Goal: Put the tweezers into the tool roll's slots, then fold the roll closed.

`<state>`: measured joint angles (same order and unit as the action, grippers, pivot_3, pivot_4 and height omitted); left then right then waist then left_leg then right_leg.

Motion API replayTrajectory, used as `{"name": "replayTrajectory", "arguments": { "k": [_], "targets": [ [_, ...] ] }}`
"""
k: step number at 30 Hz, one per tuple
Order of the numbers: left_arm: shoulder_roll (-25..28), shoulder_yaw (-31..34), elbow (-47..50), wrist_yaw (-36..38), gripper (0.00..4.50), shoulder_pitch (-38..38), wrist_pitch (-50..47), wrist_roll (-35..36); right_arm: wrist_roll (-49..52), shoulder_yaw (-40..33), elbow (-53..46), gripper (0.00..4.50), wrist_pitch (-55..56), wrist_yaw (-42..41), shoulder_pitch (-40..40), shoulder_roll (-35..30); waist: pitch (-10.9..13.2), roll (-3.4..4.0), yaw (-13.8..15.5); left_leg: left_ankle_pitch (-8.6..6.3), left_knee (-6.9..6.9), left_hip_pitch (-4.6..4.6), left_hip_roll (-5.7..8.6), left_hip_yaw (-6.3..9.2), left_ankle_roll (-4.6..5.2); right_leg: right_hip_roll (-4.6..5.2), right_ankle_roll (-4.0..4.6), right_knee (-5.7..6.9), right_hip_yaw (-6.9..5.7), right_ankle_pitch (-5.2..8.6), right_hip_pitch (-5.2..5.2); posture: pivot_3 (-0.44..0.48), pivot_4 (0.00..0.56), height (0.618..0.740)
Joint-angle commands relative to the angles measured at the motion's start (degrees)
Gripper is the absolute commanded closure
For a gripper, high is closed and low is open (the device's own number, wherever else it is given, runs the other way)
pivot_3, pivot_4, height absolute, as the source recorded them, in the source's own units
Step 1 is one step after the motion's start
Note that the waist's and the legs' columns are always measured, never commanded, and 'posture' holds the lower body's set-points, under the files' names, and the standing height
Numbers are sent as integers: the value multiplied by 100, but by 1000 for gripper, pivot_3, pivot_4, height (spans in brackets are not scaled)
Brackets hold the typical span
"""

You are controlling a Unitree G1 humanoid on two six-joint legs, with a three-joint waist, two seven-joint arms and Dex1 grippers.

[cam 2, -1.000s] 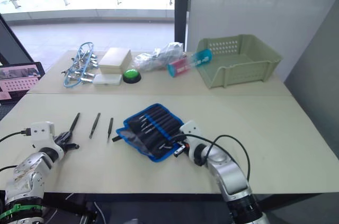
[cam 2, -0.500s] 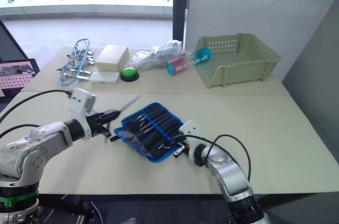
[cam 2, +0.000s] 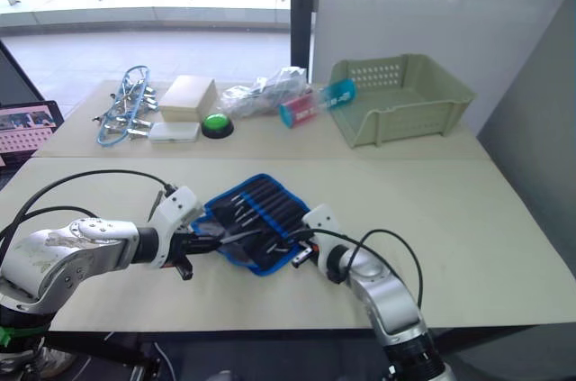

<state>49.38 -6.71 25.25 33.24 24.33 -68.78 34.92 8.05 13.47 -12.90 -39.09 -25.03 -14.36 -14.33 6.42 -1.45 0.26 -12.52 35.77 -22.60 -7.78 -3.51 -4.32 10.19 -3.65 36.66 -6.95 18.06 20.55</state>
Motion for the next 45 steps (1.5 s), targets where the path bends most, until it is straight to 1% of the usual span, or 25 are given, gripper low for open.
{"name": "replayTrajectory", "arguments": {
  "k": [1,8,10,12,16,19,22,25,28,33,34,36,38,39,43,45],
  "targets": [
    [-108,-144,-173,-135,4482,203,16,-297,-80,89,301,4500,-263,86,221,-26,0,0,8,0,1,0,0,0,0,0,0,0,0,0,0,0,150,722],
    [-520,-262,-380,-196,4482,515,-55,-479,-80,75,302,4500,-256,108,229,-15,0,-2,17,0,6,-2,0,0,-1,0,0,3,1,0,2,0,150,722],
    [-779,-478,-535,-224,4482,670,16,-583,-82,76,311,4500,-251,121,218,6,0,-1,31,1,6,-2,0,0,-1,0,0,3,1,0,2,0,150,722],
    [-1158,-522,-857,-305,4482,820,72,-645,-83,75,309,4500,-253,135,211,29,0,-2,41,1,9,-2,1,0,-2,0,0,4,1,0,0,0,150,722],
    [-1414,-655,-1237,-257,4482,1020,189,-842,-86,81,265,4500,-270,141,224,33,0,-6,28,3,10,-4,1,0,-5,0,0,6,0,0,1,0,150,722],
    [-1792,-745,-1750,-263,4482,1251,443,-1003,-92,94,231,4500,-286,151,241,39,0,-6,38,6,12,-5,1,0,-10,0,0,7,0,0,0,0,150,722],
    [-2049,-863,-2142,-251,4482,1363,770,-1222,-85,105,200,4500,-303,168,250,40,0,-6,31,7,12,-5,1,0,-11,0,0,6,0,0,-1,0,150,722],
    [-2340,-999,-2728,-239,4482,1444,1283,-1522,-77,124,163,4500,-327,182,262,30,0,-7,42,7,12,-5,1,0,-12,0,-1,7,-1,0,-1,0,150,722],
    [-2459,-1041,-3065,-146,4482,1472,1541,-1718,-76,135,138,4500,-353,192,265,23,-2,-4,57,8,14,-4,2,0,-13,0,-1,6,-2,-1,-8,0,150,722],
    [-2451,-935,-3001,-34,4482,1408,1576,-1799,-70,133,112,4500,-362,204,293,4,-2,-4,68,7,24,-1,2,2,-12,2,-1,8,-2,0,-11,0,150,722],
    [-2435,-915,-2958,-15,3771,1387,1569,-1809,-70,134,111,4500,-365,206,295,4,-2,-4,62,7,24,-1,2,2,-11,2,-1,8,-1,0,-10,0,150,722],
    [-2338,-793,-2731,24,3223,1320,1475,-1752,-73,143,116,4500,-363,210,295,8,-2,-4,46,7,23,-1,2,2,-12,1,-1,8,-1,0,-9,0,150,722],
    [-2254,-660,-2510,53,2491,1266,1365,-1675,-73,147,127,4500,-359,214,289,10,-2,-4,42,8,18,-2,2,2,-12,1,-1,9,-1,0,-9,0,150,722],
    [-2163,-478,-2236,80,2261,1210,1201,-1542,-73,139,142,4500,-354,216,276,8,-2,-4,31,8,17,-2,2,2,-12,1,-1,10,-2,0,-8,0,150,722],
    [-1802,353,-1214,204,926,930,534,-936,-73,124,177,4500,-336,214,251,-10,1,-5,-27,8,9,-9,1,1,-13,0,-1,21,-2,0,2,0,150,722],
    [-1599,895,-844,284,214,662,300,-608,-70,121,195,4500,-325,202,245,-18,1,-4,-33,8,9,-12,1,2,-13,0,-1,22,-2,0,5,0,150,722]
  ]
}}
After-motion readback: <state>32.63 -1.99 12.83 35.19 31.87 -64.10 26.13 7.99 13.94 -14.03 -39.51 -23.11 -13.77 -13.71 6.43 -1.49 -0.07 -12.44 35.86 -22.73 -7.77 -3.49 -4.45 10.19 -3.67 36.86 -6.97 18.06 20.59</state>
